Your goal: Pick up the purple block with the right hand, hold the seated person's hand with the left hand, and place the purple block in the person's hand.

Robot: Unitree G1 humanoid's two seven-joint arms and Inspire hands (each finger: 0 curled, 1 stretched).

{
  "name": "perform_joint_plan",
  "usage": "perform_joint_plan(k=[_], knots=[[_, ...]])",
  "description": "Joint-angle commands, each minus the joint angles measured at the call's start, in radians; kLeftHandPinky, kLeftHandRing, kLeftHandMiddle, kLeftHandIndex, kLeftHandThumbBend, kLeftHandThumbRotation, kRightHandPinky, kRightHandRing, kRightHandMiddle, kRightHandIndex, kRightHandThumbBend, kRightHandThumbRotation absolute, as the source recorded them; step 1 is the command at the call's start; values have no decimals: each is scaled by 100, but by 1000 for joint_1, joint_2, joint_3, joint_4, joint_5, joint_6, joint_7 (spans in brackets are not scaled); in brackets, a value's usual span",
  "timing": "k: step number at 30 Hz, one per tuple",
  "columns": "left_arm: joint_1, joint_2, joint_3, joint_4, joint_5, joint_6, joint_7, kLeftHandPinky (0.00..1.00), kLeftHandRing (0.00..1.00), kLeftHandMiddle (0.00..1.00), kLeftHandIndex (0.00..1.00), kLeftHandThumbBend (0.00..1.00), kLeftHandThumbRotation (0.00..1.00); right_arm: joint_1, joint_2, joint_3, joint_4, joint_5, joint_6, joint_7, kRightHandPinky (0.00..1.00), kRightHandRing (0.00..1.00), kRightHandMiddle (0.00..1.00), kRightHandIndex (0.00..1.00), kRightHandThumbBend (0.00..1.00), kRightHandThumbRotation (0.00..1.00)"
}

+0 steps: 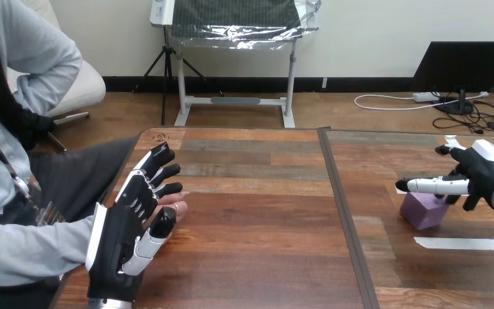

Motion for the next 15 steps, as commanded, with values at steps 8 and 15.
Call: perform_joint_plan(k=[8,15], knots=[[-23,-7,8,-38,-17,-25,-8,74,83,87,86,100,81,-14,27,17,4,-9,19,9,16,20,28,94,100,53],[-22,-6,9,-37,-19,-27,-13,74,83,87,86,100,81,-6,35,23,4,-10,24,15,13,18,26,94,100,52]])
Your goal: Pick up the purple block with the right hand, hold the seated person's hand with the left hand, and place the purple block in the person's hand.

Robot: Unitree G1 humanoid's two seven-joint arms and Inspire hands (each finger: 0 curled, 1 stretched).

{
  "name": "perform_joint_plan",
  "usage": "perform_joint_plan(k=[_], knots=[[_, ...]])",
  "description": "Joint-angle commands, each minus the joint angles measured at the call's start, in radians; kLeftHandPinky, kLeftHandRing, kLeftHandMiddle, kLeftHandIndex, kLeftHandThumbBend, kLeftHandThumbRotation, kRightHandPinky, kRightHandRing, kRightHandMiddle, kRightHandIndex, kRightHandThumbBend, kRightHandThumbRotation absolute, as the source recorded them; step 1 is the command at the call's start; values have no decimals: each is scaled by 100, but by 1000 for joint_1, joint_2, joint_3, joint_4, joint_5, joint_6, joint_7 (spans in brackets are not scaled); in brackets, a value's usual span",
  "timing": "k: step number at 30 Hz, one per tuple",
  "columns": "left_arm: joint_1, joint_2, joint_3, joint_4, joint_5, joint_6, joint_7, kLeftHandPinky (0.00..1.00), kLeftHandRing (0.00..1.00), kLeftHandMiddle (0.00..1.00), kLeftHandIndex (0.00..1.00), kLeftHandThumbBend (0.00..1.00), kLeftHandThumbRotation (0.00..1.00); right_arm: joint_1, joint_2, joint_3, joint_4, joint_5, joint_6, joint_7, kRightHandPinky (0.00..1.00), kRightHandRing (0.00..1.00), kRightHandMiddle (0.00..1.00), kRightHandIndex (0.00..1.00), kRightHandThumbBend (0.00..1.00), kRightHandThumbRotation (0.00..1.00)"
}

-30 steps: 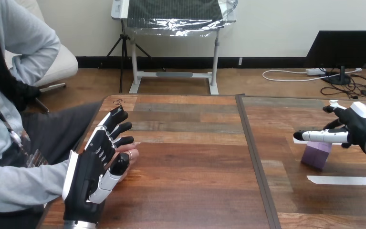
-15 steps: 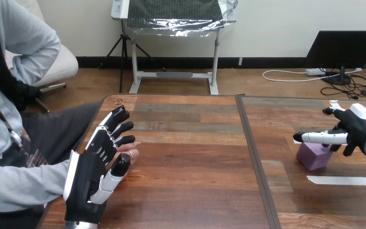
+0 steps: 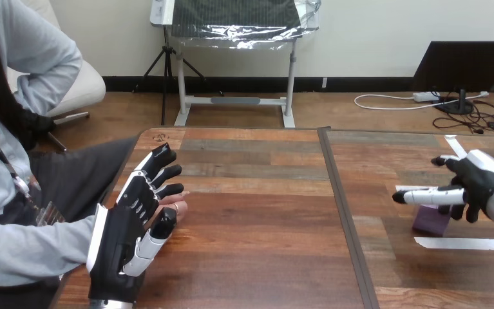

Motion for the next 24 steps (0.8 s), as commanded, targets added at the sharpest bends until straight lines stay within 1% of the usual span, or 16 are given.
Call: perform_joint_plan(k=[1,6,8,14,24], knots=[[-24,1,6,-37,-14,-26,-7,74,83,87,86,100,81,-19,20,9,1,-6,-1,3,13,18,27,94,100,52],[-22,0,7,-39,-18,-29,-9,74,83,87,86,100,81,-13,24,12,2,-5,-4,11,13,18,27,94,100,51],[-22,0,7,-39,-20,-30,-11,74,83,87,86,100,81,-11,25,15,3,-7,-4,13,13,18,27,94,100,53],[-21,2,6,-39,-18,-35,-11,74,83,87,86,100,81,-7,31,32,4,-21,8,1,13,18,28,94,100,56],[-17,8,6,-39,-18,-39,-15,75,84,88,87,100,82,-6,40,31,4,-16,18,2,12,17,27,94,100,57]])
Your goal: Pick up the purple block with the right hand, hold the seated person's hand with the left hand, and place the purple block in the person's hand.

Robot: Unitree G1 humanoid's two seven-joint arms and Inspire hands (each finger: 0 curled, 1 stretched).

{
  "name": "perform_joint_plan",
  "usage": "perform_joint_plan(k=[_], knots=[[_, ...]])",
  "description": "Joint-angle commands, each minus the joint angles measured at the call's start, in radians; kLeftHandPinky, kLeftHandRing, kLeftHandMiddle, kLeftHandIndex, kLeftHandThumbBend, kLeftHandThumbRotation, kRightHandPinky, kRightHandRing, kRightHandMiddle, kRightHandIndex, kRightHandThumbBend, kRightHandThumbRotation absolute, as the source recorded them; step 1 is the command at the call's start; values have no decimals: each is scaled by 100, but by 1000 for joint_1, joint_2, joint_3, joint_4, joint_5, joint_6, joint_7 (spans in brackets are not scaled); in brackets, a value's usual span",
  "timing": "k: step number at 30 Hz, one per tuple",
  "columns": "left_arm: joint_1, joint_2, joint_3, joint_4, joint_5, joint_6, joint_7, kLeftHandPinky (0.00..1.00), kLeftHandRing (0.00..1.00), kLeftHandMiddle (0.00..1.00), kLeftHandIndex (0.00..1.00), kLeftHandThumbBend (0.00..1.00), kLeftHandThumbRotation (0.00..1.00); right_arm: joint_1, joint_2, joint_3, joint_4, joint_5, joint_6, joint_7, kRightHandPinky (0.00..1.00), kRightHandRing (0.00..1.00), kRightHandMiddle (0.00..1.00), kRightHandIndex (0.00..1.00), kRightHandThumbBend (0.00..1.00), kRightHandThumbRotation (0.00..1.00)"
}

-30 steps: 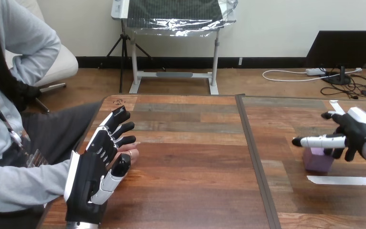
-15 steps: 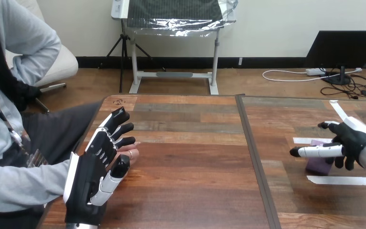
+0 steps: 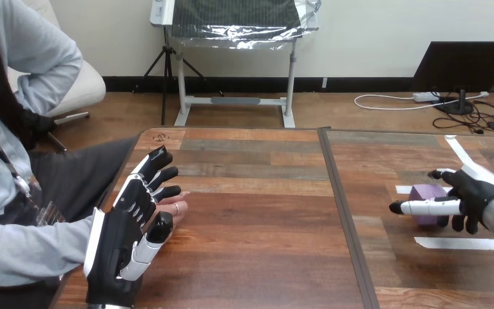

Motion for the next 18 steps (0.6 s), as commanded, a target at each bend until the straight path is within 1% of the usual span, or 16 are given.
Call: perform_joint_plan(k=[1,8,12,15,18], knots=[[-31,8,5,-39,-2,-24,-3,75,84,88,87,100,82,-19,28,4,-10,-2,3,-10,12,17,27,95,100,57],[-32,7,5,-38,-10,-24,-8,75,84,88,87,100,82,-19,29,1,-11,1,3,-13,13,18,28,95,100,57],[-34,3,3,-40,-32,-17,-29,75,84,88,87,100,82,-20,29,0,-11,1,0,-18,15,20,30,95,100,57],[-36,1,4,-40,-43,-14,-41,75,84,88,86,100,81,-22,29,1,-11,0,0,-18,15,20,30,95,100,57],[-39,-1,6,-37,-50,-12,-49,75,84,88,86,100,81,-24,29,2,-12,-2,-1,-18,13,18,28,95,100,60]])
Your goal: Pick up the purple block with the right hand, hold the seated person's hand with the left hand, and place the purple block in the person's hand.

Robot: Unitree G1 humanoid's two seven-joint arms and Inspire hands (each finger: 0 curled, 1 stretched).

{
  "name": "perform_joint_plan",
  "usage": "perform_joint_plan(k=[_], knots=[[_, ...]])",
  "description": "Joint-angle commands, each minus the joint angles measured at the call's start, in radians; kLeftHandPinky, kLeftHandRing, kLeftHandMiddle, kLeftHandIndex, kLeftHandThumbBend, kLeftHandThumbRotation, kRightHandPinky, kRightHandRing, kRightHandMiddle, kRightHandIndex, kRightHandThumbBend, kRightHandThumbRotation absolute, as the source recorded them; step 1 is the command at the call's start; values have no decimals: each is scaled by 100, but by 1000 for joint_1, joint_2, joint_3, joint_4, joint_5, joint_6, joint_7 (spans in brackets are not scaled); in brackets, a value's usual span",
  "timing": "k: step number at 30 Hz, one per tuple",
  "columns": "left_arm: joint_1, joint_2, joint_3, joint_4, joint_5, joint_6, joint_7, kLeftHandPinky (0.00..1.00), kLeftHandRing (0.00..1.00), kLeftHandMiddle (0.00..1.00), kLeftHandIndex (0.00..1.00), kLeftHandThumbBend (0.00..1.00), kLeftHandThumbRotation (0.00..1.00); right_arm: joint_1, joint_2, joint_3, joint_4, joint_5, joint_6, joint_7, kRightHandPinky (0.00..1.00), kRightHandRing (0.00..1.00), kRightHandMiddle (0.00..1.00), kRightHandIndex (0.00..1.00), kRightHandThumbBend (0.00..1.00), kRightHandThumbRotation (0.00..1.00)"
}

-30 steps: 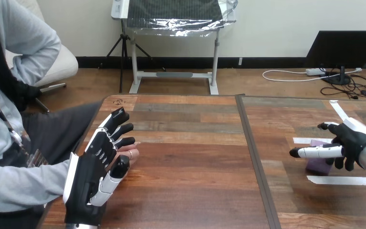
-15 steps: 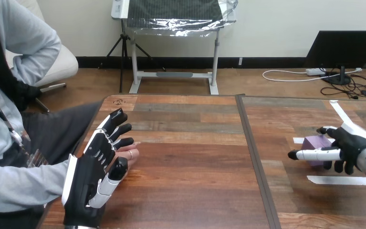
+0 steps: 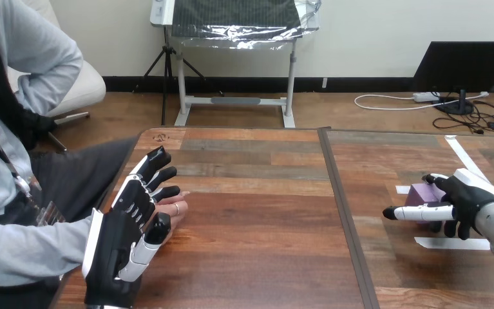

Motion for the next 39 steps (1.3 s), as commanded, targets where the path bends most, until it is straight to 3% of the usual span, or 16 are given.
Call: perform_joint_plan(k=[1,39], knots=[[-41,-2,7,-36,-20,-10,-19,75,84,88,86,100,81,-37,6,2,-13,-2,-5,-17,12,17,27,95,100,60],[-69,-16,40,-26,-73,39,-105,75,83,86,85,100,79,-60,-2,4,-17,-7,-30,-39,11,14,23,94,100,57]])
